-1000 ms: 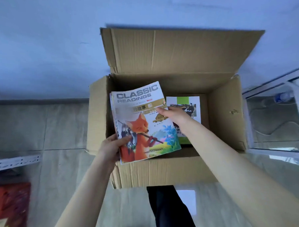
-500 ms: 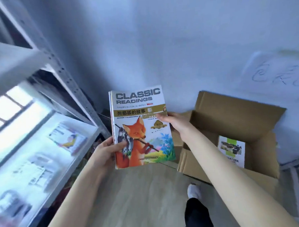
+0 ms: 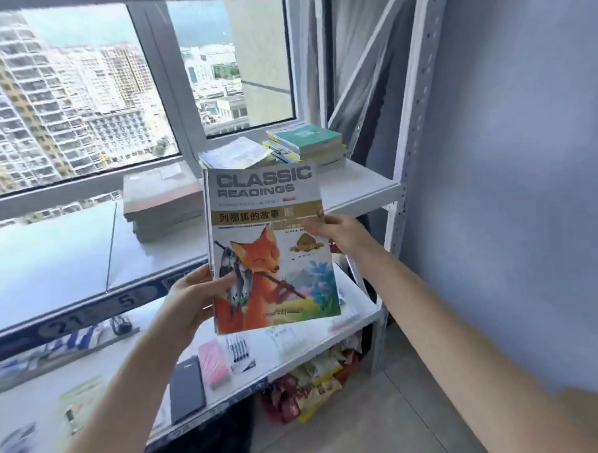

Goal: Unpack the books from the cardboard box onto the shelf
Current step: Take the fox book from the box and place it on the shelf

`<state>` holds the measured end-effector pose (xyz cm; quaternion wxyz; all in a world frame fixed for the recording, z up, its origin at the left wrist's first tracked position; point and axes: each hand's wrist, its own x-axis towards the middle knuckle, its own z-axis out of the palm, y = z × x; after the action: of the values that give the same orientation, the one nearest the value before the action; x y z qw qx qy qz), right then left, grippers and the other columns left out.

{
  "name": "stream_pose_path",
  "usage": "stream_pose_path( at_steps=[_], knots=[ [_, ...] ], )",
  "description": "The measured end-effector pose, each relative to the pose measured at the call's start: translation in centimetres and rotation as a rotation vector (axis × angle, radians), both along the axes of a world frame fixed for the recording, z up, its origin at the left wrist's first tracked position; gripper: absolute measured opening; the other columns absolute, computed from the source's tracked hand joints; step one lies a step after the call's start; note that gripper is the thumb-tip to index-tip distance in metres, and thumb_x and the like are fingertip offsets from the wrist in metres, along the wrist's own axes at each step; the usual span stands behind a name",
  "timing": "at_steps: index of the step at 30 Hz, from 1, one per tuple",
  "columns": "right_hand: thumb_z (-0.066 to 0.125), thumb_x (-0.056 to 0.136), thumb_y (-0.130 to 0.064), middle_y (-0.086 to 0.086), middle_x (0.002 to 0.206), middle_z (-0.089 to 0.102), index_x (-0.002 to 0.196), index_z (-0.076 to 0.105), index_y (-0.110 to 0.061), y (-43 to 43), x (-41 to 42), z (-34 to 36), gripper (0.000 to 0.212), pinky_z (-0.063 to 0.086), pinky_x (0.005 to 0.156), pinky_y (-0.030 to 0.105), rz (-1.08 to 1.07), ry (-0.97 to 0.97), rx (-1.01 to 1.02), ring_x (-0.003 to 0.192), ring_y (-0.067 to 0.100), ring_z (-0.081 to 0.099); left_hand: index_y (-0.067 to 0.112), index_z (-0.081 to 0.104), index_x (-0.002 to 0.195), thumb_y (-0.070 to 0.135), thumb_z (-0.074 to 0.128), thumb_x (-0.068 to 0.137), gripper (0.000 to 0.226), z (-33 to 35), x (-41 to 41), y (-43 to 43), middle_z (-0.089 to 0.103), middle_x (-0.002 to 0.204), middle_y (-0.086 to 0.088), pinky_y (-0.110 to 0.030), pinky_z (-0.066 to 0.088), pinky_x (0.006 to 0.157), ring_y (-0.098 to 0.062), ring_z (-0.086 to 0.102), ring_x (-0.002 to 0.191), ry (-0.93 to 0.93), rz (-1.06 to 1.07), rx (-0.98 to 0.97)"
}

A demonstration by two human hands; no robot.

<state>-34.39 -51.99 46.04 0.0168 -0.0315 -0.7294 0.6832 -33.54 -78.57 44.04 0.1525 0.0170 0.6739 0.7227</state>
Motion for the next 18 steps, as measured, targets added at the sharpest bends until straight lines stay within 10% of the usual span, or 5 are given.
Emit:
stream_pose_path(
  at_steps=[6, 14, 18],
  knots=[
    [0.069, 0.083, -0.025, 0.001, 0.086, 0.073, 0.098, 0.069, -0.013, -5.7, -10.1, 3.8, 0.019, 0.051, 0.055, 0.014, 0.176, 0.112, 0.006, 0.067, 0.006, 0.070, 0.015, 0.067, 0.108, 0.009, 0.072, 0.073, 0.036, 2.3, -7.2, -5.3, 0.076, 0.093, -0.004, -0.031, 0.059, 0.061, -0.021, 0.072, 0.073, 0.093, 0.178, 0.022],
    [0.073, 0.078, -0.021, 0.012, 0.093, 0.071, 0.099, 0.070, -0.005, -10.8, -20.8, 4.8, 0.026, 0.051, 0.090, 0.044, 0.262, 0.303, 0.166, 0.090, 0.029, 0.068, 0.014, 0.066, 0.109, -0.001, 0.075, 0.071, 0.042, 3.1, -15.1, -10.3, 0.073, 0.096, -0.006, -0.019, 0.055, 0.058, -0.022, 0.068, 0.079, 0.240, 0.421, -0.090],
    [0.076, 0.076, -0.019, -0.017, 0.063, 0.065, 0.096, 0.066, 0.001, -12.5, -22.4, 2.8, 0.030, 0.052, 0.071, 0.022, 0.281, 0.351, 0.183, 0.067, 0.001, 0.068, 0.022, 0.070, 0.102, 0.002, 0.080, 0.063, 0.045, 1.0, -16.4, -11.7, 0.076, 0.092, -0.002, -0.020, 0.055, 0.063, -0.021, 0.069, 0.082, 0.219, 0.418, -0.088]
  ],
)
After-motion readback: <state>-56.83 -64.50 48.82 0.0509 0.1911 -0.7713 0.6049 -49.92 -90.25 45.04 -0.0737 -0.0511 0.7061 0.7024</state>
